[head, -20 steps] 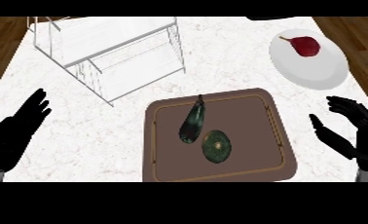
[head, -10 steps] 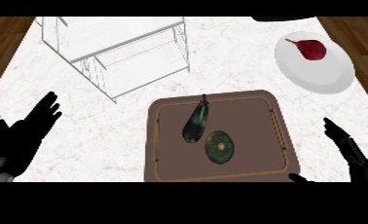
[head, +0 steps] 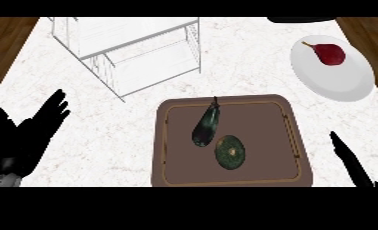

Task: Pick the squash from the tray and place it in the tiered shelf

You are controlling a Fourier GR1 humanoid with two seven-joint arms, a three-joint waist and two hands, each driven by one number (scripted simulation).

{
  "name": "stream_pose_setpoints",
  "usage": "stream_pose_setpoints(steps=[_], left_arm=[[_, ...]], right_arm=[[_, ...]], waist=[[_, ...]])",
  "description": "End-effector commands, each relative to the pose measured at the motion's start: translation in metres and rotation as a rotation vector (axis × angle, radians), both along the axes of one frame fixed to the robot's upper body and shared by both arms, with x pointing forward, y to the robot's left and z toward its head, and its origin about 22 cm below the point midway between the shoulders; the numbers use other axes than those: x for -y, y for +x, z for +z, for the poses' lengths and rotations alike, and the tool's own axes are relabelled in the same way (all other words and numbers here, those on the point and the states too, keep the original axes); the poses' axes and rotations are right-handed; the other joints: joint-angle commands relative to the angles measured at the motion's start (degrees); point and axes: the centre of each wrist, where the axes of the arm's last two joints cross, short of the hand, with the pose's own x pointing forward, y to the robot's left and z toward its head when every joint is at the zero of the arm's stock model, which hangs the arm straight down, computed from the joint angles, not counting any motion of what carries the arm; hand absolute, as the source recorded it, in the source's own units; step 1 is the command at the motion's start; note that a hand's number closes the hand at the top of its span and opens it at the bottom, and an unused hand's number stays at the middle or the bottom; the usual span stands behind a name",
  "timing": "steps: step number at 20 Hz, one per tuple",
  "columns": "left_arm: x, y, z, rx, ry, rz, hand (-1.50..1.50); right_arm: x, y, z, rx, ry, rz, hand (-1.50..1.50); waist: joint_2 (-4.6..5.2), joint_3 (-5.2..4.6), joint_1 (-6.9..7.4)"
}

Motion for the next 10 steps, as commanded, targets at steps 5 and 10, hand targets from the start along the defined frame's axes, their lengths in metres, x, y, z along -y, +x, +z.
stream_pose_setpoints(steps=[5,10], left_arm=[[0.024,0.009,-0.025,-0.044,-0.096,0.022,0.0],[0.024,0.002,-0.036,-0.064,-0.095,0.008,0.0]], right_arm=[[-0.039,0.005,0.026,-0.107,-0.117,-0.16,-1.5],[-0.065,0.013,0.038,-0.202,-0.136,-0.198,-1.5]], waist=[[1.41,-2.53,1.88],[1.26,-2.56,2.99]])
